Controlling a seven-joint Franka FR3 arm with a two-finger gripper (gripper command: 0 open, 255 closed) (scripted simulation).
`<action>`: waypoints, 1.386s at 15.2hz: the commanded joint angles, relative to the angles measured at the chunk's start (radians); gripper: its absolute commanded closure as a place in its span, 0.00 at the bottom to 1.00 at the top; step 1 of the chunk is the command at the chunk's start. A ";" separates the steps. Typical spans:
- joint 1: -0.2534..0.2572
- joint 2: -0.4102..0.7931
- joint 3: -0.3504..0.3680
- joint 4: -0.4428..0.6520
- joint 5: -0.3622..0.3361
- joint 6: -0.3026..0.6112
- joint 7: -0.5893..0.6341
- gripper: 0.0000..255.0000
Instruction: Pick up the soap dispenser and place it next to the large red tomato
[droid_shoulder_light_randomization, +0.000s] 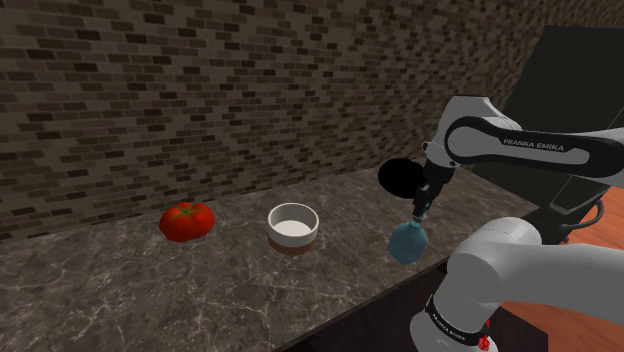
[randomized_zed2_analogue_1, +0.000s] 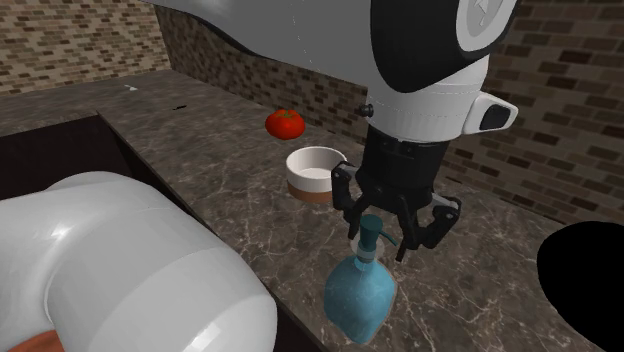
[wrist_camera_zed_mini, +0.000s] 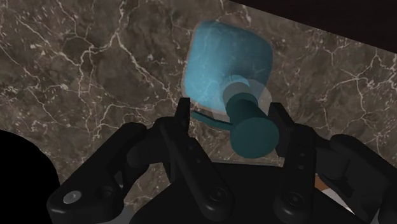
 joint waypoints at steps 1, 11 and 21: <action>0.000 0.000 0.000 0.000 0.000 0.000 0.000 1.00; 0.006 -0.005 0.012 0.024 0.013 -0.028 0.000 1.00; 0.034 -0.006 0.066 0.153 0.068 -0.155 0.002 1.00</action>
